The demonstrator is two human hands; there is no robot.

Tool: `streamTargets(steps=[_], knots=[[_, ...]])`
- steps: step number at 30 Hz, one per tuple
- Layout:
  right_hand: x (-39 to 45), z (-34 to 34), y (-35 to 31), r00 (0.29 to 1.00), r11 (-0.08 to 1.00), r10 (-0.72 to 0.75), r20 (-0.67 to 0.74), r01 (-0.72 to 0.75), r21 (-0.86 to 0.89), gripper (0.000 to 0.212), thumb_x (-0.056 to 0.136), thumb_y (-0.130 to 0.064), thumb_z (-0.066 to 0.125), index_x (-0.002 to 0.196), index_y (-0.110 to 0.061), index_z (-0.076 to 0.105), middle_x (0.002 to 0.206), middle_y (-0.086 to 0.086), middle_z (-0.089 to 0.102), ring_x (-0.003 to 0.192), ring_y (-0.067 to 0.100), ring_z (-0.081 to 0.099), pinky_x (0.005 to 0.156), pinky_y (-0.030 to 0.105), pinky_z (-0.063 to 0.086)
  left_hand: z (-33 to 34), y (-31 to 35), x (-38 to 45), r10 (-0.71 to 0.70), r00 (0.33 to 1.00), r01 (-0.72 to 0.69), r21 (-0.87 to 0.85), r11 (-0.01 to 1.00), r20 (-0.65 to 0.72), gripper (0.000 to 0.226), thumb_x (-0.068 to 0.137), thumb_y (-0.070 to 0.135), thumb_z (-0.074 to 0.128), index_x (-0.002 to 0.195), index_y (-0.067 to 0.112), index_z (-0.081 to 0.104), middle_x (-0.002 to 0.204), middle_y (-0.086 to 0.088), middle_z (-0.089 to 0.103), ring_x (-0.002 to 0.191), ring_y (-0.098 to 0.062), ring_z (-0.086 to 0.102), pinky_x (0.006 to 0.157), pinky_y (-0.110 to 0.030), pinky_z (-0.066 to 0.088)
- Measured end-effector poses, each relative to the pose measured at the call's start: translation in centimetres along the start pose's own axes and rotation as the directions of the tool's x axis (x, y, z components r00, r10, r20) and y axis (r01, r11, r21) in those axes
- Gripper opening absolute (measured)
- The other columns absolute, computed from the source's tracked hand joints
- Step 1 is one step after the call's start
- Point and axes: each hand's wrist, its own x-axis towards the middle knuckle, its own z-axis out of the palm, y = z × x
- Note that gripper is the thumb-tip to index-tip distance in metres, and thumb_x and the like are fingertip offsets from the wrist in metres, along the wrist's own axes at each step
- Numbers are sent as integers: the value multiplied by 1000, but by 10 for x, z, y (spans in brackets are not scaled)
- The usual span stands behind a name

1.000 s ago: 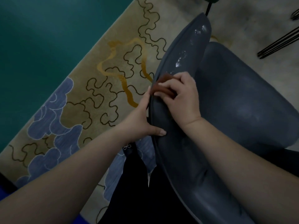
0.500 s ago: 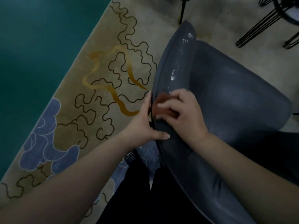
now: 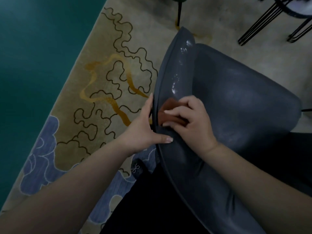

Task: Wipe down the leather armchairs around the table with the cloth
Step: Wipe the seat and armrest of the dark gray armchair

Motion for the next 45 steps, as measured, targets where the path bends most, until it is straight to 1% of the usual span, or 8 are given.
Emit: streamTargets(steps=[7,12,21,24,30,34,37,45], knots=[[64,7,18,986,990,141,-92,-139,30,21,73,-27,81,91,-17,75,98,0,53,97,22,50,89,11,32,-9,17,17,-5,999,11,108,994,-53,131,58,24,91,152,35,1,149,19,32,134,2,35,109,-36,39],[28,4,21,996,996,76,-55,-73,61,24,73,-29,80,92,-15,75,98,7,56,95,24,51,89,20,37,-16,25,30,2,998,8,187,982,-55,131,57,32,91,152,39,1,153,15,28,139,-2,28,113,-40,33],[68,8,42,982,996,83,-170,-79,29,24,74,-27,80,93,-14,75,100,9,56,95,26,50,91,12,30,-26,38,56,4,1000,2,198,980,-30,130,53,40,89,152,40,4,145,27,33,131,11,32,110,-31,37],[50,7,40,991,997,54,-126,-47,58,25,75,-29,78,95,-14,75,101,9,56,95,24,50,90,17,34,-27,42,59,5,1000,-2,225,974,-13,130,54,40,88,151,41,1,152,22,25,136,9,25,114,-33,32],[112,8,52,973,992,121,-197,-112,57,20,76,-25,79,92,-14,75,101,11,57,98,26,50,91,16,33,-29,45,66,37,999,-33,225,974,-13,124,59,35,90,152,39,8,149,20,34,133,2,36,108,-36,40],[81,7,52,980,989,113,-166,-95,118,24,74,-24,81,94,-12,75,100,11,55,96,28,53,89,27,40,-30,48,73,25,999,-17,238,971,-30,124,57,39,89,150,44,7,143,25,38,128,4,42,106,-35,42],[71,8,51,988,992,65,-143,-48,117,24,74,-25,80,93,-12,75,98,10,55,94,26,52,89,22,38,-31,49,75,38,999,-26,261,965,-39,122,59,42,87,149,47,6,140,32,36,129,5,40,107,-35,41],[110,9,61,963,988,124,-239,-98,118,21,77,-24,78,94,-14,75,100,10,56,97,25,49,92,17,34,-29,47,78,48,998,-39,242,969,-31,116,64,43,86,150,44,9,149,20,33,133,1,37,107,-38,41]])
